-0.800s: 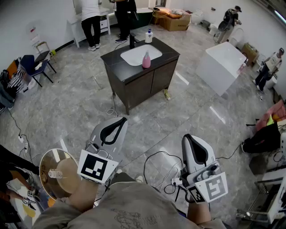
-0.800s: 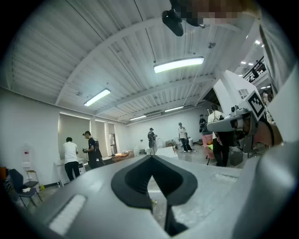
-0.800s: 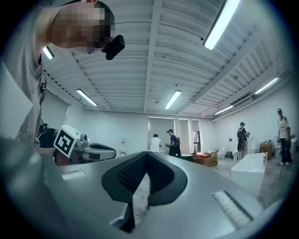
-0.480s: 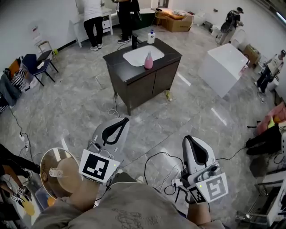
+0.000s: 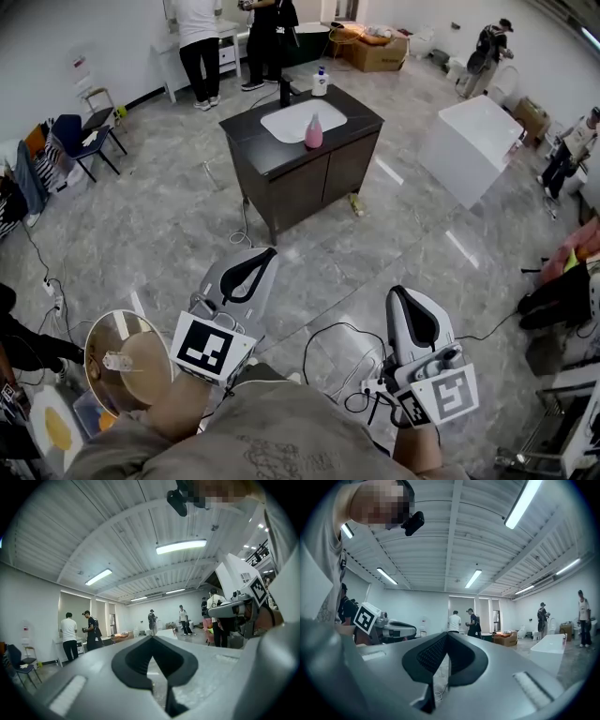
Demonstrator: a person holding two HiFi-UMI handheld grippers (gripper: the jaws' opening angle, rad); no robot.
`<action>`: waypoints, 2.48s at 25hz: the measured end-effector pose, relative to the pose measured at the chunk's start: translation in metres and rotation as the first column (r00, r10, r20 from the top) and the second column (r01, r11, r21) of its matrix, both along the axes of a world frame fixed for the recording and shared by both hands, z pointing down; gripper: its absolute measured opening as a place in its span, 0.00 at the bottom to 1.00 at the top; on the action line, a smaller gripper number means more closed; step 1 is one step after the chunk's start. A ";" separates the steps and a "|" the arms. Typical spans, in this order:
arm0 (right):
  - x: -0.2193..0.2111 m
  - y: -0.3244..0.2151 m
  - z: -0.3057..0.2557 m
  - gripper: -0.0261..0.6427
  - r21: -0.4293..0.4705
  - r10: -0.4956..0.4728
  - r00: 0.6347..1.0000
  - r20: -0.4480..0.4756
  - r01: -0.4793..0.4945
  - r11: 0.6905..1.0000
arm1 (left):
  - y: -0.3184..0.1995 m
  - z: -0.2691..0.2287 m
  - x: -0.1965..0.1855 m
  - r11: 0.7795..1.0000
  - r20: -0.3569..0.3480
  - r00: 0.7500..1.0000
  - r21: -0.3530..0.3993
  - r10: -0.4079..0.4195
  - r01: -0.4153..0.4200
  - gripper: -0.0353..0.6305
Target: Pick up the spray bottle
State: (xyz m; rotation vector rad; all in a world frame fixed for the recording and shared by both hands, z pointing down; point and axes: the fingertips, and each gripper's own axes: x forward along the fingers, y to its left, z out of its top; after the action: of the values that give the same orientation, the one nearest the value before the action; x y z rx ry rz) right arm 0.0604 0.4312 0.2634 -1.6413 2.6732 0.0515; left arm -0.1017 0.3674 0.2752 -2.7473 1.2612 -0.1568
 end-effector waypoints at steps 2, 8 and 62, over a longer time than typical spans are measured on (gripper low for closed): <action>0.002 0.002 -0.001 0.08 0.001 0.001 1.000 -0.001 -0.001 1.000 | 0.001 -0.001 0.002 1.000 -0.009 1.000 -0.004 -0.004 0.004 0.05; 0.002 0.007 -0.006 0.08 0.012 -0.003 1.000 -0.006 0.003 1.000 | 0.000 -0.008 -0.001 0.999 -0.082 0.996 0.008 -0.037 0.038 0.26; -0.046 -0.381 0.032 0.08 -0.149 0.036 0.997 -0.069 -0.046 0.988 | -0.391 0.028 -0.049 0.998 -0.052 0.999 -0.069 0.009 -0.013 0.45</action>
State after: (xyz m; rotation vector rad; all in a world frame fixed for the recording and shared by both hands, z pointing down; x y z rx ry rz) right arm 0.0146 0.0504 0.2957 -1.7665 2.7543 -0.1002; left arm -0.1511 -0.0234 0.3031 -2.8340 1.2760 -0.1309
